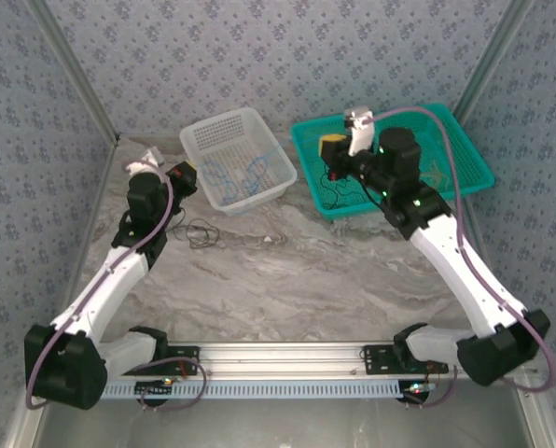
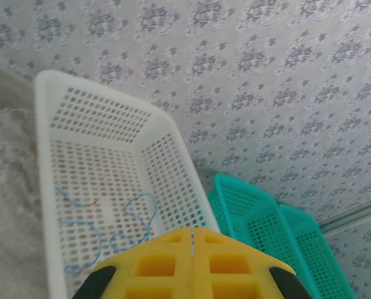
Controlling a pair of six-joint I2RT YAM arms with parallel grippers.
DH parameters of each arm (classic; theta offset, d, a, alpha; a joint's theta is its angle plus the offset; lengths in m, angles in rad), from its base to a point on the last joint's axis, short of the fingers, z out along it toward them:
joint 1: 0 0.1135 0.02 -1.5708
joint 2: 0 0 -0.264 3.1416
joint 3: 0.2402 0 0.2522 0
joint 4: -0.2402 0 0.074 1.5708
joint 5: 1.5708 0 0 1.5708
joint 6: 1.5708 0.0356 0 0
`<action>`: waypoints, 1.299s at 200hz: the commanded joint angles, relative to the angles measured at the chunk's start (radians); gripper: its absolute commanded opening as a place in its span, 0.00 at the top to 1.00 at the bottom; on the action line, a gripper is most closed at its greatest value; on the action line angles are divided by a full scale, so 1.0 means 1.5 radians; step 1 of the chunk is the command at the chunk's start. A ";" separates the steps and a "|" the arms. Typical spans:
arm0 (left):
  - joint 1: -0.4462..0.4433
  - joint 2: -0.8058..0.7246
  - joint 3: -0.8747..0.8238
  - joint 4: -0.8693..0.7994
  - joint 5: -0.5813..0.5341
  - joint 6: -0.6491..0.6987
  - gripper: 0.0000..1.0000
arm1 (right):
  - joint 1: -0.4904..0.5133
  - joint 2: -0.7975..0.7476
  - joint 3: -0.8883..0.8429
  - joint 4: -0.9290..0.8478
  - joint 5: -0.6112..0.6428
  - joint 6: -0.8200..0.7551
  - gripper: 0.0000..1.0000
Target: Untangle the cables
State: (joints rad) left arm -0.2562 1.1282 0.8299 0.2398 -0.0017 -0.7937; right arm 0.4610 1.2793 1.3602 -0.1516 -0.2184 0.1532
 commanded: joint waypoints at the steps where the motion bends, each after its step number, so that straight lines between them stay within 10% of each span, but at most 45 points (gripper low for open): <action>1: 0.001 0.056 0.079 0.017 0.024 0.044 1.00 | 0.020 0.094 0.086 0.001 -0.024 -0.042 1.00; 102: 0.001 0.313 0.303 -0.081 -0.025 0.162 1.00 | 0.055 0.506 0.440 -0.116 0.128 0.012 1.00; 121: -0.001 0.380 0.375 -0.144 -0.034 0.178 0.98 | 0.055 0.529 0.468 -0.143 0.067 0.019 0.60; 161: -0.012 0.457 0.479 -0.266 -0.075 0.215 0.70 | 0.057 0.451 0.377 -0.153 0.102 0.028 0.01; 180: -0.012 0.478 0.524 -0.331 -0.048 0.243 0.32 | 0.054 0.376 0.291 -0.130 0.133 0.033 0.00; 208: -0.024 0.462 0.536 -0.398 -0.047 0.282 0.01 | 0.046 0.265 0.168 -0.107 0.170 0.049 0.00; 260: -0.028 0.315 0.353 -0.412 -0.098 0.236 0.01 | 0.031 0.071 -0.059 -0.040 0.273 0.116 0.00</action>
State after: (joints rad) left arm -0.2974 1.7340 1.4734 -0.3149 -0.0864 -0.4103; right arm 0.5201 1.4857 1.3952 -0.2695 0.0761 0.2512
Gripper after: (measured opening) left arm 0.992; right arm 0.999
